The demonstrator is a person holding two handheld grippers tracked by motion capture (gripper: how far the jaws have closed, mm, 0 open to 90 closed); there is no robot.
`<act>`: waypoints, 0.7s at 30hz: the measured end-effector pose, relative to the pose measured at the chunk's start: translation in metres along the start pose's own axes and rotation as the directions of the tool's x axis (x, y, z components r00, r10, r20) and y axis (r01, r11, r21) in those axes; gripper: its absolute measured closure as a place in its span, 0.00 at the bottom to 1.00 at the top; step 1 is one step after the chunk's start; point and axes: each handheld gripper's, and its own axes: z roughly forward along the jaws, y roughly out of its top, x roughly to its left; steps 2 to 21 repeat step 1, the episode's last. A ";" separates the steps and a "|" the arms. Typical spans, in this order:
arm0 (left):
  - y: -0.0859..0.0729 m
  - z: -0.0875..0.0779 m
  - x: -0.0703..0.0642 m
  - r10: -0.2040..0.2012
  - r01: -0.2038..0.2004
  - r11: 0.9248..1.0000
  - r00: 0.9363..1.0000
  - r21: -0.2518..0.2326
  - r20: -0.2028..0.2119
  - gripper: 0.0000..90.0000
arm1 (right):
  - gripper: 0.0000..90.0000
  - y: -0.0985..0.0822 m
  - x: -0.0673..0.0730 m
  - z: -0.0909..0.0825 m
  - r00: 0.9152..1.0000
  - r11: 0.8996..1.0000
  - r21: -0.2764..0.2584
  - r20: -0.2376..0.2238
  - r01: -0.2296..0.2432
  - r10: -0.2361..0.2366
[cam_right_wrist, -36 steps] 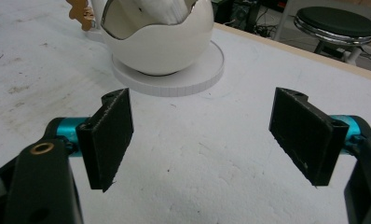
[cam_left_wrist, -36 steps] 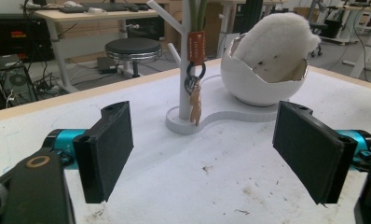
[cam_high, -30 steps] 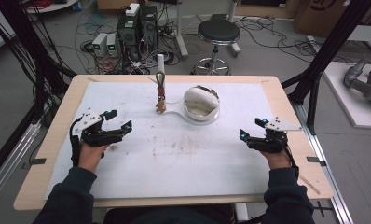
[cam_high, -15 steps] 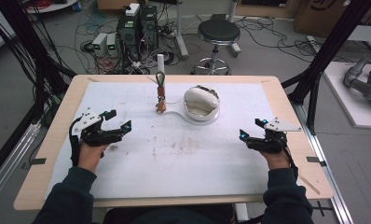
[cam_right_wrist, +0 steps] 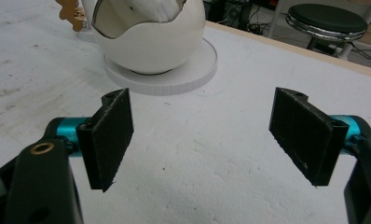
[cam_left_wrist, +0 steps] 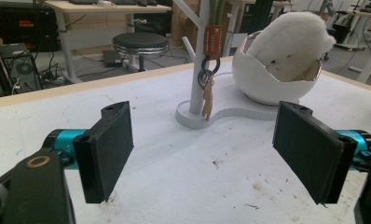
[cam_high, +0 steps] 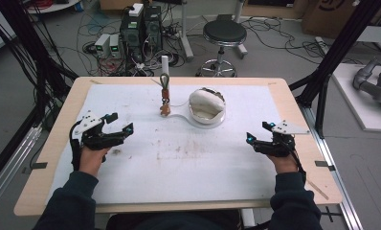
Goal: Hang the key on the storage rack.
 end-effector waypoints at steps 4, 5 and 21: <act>0.000 0.000 0.001 -0.001 0.001 1.000 1.000 0.002 -0.003 0.22 | 0.25 0.000 0.000 0.000 1.000 1.000 -0.001 0.000 0.001 -0.001; 0.000 0.000 0.001 -0.001 0.001 1.000 1.000 0.002 -0.003 0.22 | 0.25 0.000 0.000 0.000 1.000 1.000 -0.001 0.000 0.001 -0.001; 0.000 0.000 0.001 -0.001 0.001 1.000 1.000 0.002 -0.003 0.22 | 0.25 0.000 0.000 0.000 1.000 1.000 -0.001 0.000 0.001 -0.001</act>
